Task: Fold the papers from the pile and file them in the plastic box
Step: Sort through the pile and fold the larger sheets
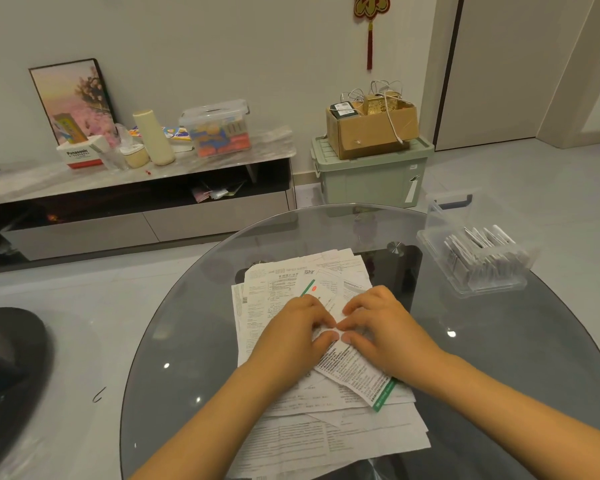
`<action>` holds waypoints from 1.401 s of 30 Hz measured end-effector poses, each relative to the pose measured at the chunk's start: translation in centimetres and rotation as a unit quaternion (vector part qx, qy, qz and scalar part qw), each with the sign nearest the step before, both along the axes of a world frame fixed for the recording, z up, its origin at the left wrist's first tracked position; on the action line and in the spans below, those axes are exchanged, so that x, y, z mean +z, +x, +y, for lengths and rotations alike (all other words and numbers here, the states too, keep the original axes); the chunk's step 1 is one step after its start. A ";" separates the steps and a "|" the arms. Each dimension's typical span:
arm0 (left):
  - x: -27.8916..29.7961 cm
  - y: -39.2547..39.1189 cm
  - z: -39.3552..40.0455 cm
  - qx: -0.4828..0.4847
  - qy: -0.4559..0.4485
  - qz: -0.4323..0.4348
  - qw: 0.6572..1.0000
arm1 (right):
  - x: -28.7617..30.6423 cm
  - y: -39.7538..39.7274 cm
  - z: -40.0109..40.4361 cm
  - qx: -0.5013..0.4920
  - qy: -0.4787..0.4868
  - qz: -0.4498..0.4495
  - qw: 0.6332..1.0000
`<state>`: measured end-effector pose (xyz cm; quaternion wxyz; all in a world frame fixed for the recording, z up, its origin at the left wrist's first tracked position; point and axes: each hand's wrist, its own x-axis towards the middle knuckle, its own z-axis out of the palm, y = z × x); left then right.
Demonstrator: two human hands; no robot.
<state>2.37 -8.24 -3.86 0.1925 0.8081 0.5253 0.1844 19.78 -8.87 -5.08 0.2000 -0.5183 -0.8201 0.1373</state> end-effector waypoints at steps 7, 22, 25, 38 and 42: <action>0.8 -0.2 0.1 -0.044 0.053 0.090 0.994 | 0.4 0.3 0.1 0.050 0.079 -0.100 0.991; 6.1 5.8 0.2 0.075 0.014 -0.194 0.978 | 6.8 4.5 -0.4 -0.090 0.035 0.130 0.987; 6.8 7.7 1.0 0.057 -0.010 -0.222 0.973 | 7.5 6.4 -0.2 -0.117 0.023 0.150 0.982; 10.0 15.9 6.0 -0.084 -0.027 -0.251 0.964 | 9.3 13.4 0.9 -0.262 0.079 0.184 0.944; 9.6 18.4 7.0 -0.090 -0.024 -0.242 0.966 | 9.1 15.4 1.2 -0.339 0.101 0.189 0.916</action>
